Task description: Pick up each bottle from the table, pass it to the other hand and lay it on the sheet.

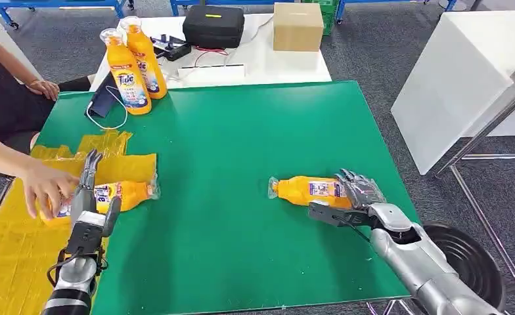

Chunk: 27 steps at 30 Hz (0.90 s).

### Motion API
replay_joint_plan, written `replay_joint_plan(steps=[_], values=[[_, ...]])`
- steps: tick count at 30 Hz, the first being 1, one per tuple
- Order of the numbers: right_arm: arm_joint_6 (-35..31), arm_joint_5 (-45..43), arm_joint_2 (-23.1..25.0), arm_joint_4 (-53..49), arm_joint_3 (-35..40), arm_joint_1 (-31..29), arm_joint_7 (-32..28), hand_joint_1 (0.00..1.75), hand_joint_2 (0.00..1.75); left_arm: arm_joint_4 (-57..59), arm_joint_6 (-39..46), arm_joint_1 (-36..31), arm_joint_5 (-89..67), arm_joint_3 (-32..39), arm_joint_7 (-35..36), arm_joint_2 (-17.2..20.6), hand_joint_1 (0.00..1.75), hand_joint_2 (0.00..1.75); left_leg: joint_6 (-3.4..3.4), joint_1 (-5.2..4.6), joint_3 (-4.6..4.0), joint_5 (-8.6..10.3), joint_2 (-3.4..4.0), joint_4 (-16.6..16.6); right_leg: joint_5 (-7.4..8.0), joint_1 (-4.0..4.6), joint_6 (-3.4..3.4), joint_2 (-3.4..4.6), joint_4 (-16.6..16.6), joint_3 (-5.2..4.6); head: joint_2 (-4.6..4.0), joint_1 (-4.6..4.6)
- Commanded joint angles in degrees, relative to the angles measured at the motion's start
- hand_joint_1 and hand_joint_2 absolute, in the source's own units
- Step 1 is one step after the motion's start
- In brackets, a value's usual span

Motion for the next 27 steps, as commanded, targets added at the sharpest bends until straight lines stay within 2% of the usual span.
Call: replay_joint_plan(steps=[1, 12, 13, 14, 15, 17, 27], values=[[0.5, 0.0, 1.7, 4.7, 1.1, 0.1, 0.0, 0.0, 1.75, 1.2, -0.2, -0.8, 0.1, 1.2, 0.1, -0.9, 0.0, 0.0, -0.07, 0.08, 0.03, -0.01, -0.01, 0.0, 0.02, 0.08, -0.03, 0.05, -0.1, 0.07, 0.0, 0.0], [0.5, 0.0, 1.7, 4.7, 1.1, 0.1, 0.0, 0.0, 1.75, 1.2, -0.2, -0.8, 0.1, 1.2, 0.1, -0.9, 0.0, 0.0, -0.07, 0.08, 0.06, -0.01, 0.01, 0.0, 0.02, 0.08, -0.03, 0.11, -0.1, 0.08, 0.0, 0.0], [-4.9, -4.3, 4.7, 3.8, -3.4, 0.3, -6.6, 1.75, 1.75, -0.1, -7.5, -0.7, 7.3, 2.2, -2.6, -2.5, 0.0, 0.0, -0.05, 0.06, 0.06, -0.01, 0.01, 0.0, 0.01, 0.05, -0.02, 0.1, -0.1, 0.07, 0.0, 0.0], [-4.9, -4.3, 4.7, 3.8, -3.4, 0.3, -6.6, 1.75, 1.75, -0.1, -7.5, -0.7, 7.3, 2.2, -2.6, -2.5, 0.0, 0.0, -0.09, 0.11, 0.04, -0.02, 0.0, 0.0, 0.02, 0.11, -0.04, 0.12, -0.1, 0.07, 0.0, 0.0], [-3.4, -3.7, 7.9, 5.4, -2.8, -2.8, -5.0, 1.75, 1.75, -3.6, -12.5, 0.4, 11.1, 2.4, -1.1, -3.4, 0.0, 0.0, -0.08, 0.1, 0.03, -0.02, 0.08, 0.0, 0.04, 0.09, -0.04, 0.18, -0.1, 0.03, 0.0, 0.0], [-1.4, -2.7, 9.5, 6.3, -1.8, -4.4, -2.9, 1.75, 1.75, -5.8, -12.8, 1.0, 10.5, 1.9, 0.0, -4.1, 0.0, 0.0, -0.09, 0.09, -0.06, -0.06, 0.31, 0.1, 0.07, 0.08, -0.05, 0.41, 0.0, -0.13, 0.0, 0.0], [-1.8, -2.7, 9.0, 7.0, -1.8, -3.7, -3.3, 1.75, 1.75, -5.6, -12.7, 1.0, 10.3, 2.2, 0.3, -4.0, 0.0, 0.0, -0.05, 0.06, -0.13, -0.04, 0.08, 0.0, 0.04, 0.05, 0.02, 0.23, 0.0, -0.12, 0.0, 0.0]])
